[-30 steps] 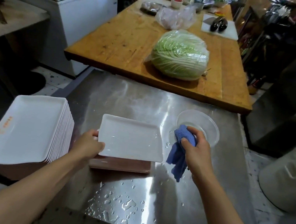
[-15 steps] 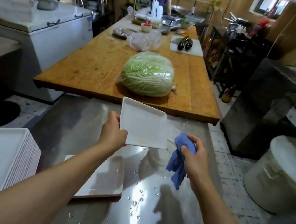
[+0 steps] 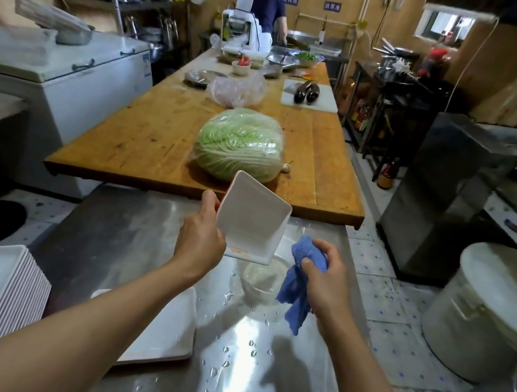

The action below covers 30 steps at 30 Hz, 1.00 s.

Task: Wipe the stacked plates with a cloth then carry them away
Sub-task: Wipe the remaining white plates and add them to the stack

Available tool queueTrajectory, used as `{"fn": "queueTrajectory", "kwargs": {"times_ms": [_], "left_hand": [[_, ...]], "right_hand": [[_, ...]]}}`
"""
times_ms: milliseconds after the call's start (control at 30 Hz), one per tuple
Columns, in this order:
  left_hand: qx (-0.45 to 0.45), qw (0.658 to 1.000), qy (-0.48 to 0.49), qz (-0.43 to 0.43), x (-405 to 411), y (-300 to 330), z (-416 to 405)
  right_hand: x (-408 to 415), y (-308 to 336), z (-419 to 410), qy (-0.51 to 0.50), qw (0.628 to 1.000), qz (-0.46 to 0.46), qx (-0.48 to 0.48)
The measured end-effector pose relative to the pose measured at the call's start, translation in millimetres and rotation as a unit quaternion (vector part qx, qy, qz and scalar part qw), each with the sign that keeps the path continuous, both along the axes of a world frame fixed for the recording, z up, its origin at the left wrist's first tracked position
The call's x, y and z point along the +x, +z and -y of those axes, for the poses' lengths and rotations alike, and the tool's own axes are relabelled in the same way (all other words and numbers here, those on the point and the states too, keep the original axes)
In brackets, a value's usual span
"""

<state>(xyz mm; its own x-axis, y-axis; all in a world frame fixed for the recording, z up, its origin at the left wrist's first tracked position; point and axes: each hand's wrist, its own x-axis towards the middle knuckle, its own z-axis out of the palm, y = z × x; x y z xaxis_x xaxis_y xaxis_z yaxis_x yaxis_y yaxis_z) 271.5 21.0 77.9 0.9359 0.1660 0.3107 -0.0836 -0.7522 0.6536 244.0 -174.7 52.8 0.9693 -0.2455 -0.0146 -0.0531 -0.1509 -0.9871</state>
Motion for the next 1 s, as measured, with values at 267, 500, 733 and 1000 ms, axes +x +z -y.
{"fn": "queueTrajectory", "kwargs": {"times_ms": [267,500,733,1000], "left_hand": [[-0.004,1.0,-0.001,0.006,-5.4,4.9,3.8],[-0.005,1.0,0.002,0.016,-7.4,4.3,1.3],[-0.008,1.0,0.007,0.027,-8.8,-3.8,-2.6],[-0.122,0.991,0.051,-0.035,-13.6,-10.9,-18.3]], "right_hand": [[-0.7,6.8,0.3,0.005,1.0,0.012,-0.01],[-0.6,7.1,-3.1,0.009,1.0,0.014,-0.024],[-3.2,7.0,-9.4,0.011,0.999,0.008,-0.042],[-9.4,11.2,-18.6,0.002,0.998,-0.002,-0.061]]}}
